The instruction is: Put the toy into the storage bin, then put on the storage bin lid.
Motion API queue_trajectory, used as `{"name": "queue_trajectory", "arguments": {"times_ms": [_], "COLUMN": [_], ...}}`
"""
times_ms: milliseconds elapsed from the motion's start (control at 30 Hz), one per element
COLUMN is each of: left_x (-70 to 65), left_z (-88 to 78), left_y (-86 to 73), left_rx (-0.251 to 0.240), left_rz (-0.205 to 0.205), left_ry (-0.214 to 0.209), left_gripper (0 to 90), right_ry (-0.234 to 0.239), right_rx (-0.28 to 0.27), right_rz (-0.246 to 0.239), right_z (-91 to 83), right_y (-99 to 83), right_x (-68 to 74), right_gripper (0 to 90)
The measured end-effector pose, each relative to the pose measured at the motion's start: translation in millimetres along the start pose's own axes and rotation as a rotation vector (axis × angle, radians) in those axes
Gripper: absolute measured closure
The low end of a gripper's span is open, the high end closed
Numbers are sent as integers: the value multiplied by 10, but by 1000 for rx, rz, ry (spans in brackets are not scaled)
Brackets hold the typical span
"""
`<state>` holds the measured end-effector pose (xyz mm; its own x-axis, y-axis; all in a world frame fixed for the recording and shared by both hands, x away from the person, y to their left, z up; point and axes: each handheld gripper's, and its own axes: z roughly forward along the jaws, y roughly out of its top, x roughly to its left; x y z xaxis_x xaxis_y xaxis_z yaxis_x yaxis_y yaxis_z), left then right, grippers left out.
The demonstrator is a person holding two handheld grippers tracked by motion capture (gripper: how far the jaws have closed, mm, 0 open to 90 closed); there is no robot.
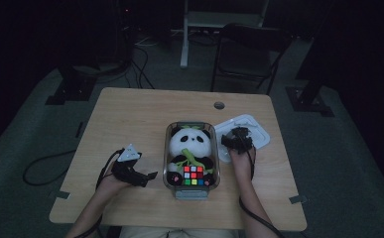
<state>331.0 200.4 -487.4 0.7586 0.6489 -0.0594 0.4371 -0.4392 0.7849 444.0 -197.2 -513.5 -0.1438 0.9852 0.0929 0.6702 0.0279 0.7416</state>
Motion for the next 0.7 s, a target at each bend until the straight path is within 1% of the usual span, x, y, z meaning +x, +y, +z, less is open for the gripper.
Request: {"name": "queue_trajectory", "arguments": {"times_ms": [67,133,167,200,233,267,300,333,400,533,567,600,633,667,700], "left_x": [-4,-6,-5,-7,-6,-6,-7,-6,-7,-8,-8,-8,-8,-8,-10], "left_z": [-4,-6,-8,-10,-14,-16,-19,-23,-29,-28,-25,-21,-21,-21,-16], "left_y": [0,-1,-2,-4,-5,-7,-8,-8,-8,-1,0,0,0,0,1], "left_rx": [-3,-5,-4,-6,-7,-7,-8,-7,-6,-5,-6,-5,-5,-5,-1], "left_rz": [-1,-3,-4,-5,-6,-6,-5,-5,-4,-4,-6,-5,-5,-5,-5], "left_ry": [2,5,4,4,5,5,6,5,5,2,3,1,1,1,0], "left_gripper": [5,4,4,5,4,4,5,5,5,5,5,5,5,5,5], "right_ry": [-19,-18,-31,-33,-17,-19,-19,-4,0,28,24,29,29,41,53], "right_rx": [-10,-20,-19,-22,-25,-23,-22,-23,-19,-24,-27,-29,-29,-31,-19], "right_rz": [-4,-8,-13,-17,-23,-29,-35,-37,-30,3,6,5,5,-4,-9], "right_z": [10,14,16,18,13,12,12,9,1,-44,-63,-83,-83,-106,-147], "right_y": [-6,-13,-15,-17,-19,-18,-18,-20,-19,-22,-25,-27,-27,-28,-39], "right_x": [4,5,12,18,21,34,42,43,36,-44,-70,-98,-98,-135,-204], "right_gripper": [352,375,381,438,486,492,545,561,576,635,645,650,650,650,653]}}
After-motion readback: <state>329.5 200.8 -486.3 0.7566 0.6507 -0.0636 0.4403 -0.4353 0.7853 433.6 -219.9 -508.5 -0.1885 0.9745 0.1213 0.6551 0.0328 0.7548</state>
